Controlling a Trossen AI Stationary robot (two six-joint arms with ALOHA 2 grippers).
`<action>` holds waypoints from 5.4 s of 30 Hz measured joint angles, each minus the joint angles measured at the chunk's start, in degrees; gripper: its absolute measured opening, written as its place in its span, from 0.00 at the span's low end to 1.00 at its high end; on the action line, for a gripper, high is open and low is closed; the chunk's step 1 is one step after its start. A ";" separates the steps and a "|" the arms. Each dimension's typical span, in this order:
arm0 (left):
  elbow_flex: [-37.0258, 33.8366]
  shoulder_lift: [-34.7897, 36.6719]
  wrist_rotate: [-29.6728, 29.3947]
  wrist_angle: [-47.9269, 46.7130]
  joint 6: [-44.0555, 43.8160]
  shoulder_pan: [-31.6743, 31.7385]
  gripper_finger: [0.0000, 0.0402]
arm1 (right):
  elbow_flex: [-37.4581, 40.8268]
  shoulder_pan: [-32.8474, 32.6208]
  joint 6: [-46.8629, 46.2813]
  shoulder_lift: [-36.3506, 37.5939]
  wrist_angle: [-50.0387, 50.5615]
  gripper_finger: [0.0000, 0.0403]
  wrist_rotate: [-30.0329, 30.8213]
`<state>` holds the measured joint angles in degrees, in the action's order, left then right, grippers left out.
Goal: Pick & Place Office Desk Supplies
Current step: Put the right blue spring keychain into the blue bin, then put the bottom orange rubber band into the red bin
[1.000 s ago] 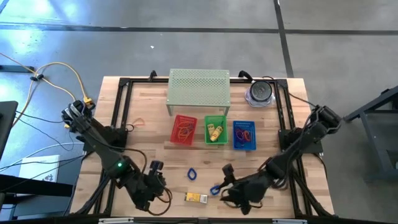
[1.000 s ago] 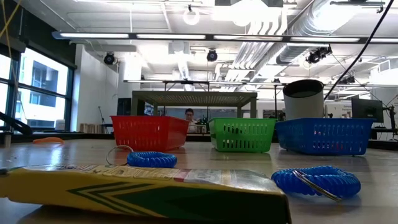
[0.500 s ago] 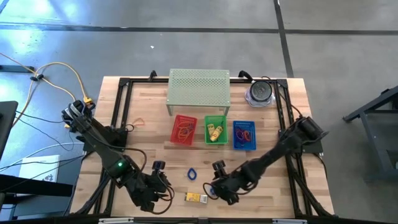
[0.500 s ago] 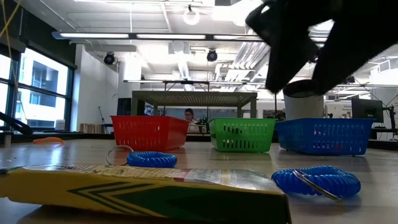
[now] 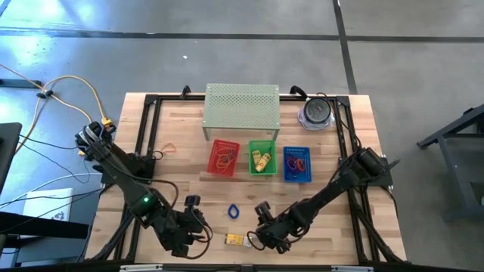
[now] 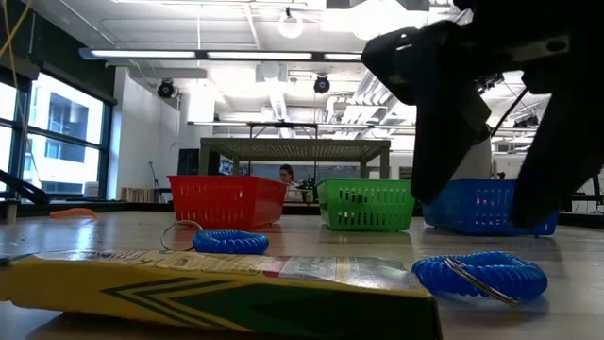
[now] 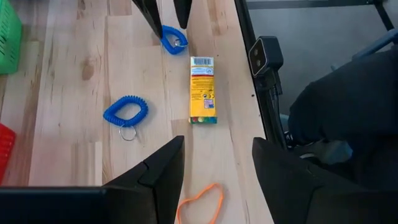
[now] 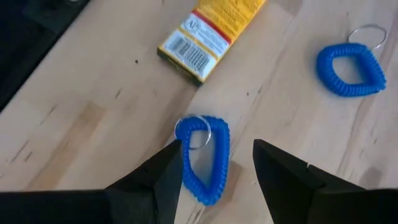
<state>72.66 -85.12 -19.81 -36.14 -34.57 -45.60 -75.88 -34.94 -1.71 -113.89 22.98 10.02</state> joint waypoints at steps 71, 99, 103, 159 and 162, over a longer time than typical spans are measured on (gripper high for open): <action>-0.33 -8.59 -3.45 3.40 -0.70 3.15 0.46 | 1.20 -3.54 -62.61 21.26 57.43 0.01 19.74; -0.35 -10.06 -2.00 -2.92 -13.81 0.10 0.46 | 27.65 25.32 -49.33 29.10 27.41 0.12 9.54; -0.35 -9.90 -0.22 -5.57 -14.46 0.91 0.46 | 27.65 25.62 -49.23 29.70 27.78 0.30 7.29; -0.63 -21.11 19.11 -13.53 -50.76 3.83 0.46 | 21.68 -4.85 -14.63 31.49 -35.52 0.36 9.95; -0.68 -21.99 20.39 -13.68 -51.11 3.93 0.46 | 21.66 -4.83 -13.96 30.34 -37.54 0.36 6.04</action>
<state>71.99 -107.11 0.58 -49.82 -85.67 -41.67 -54.22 -39.77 -15.67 -83.55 -14.56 16.05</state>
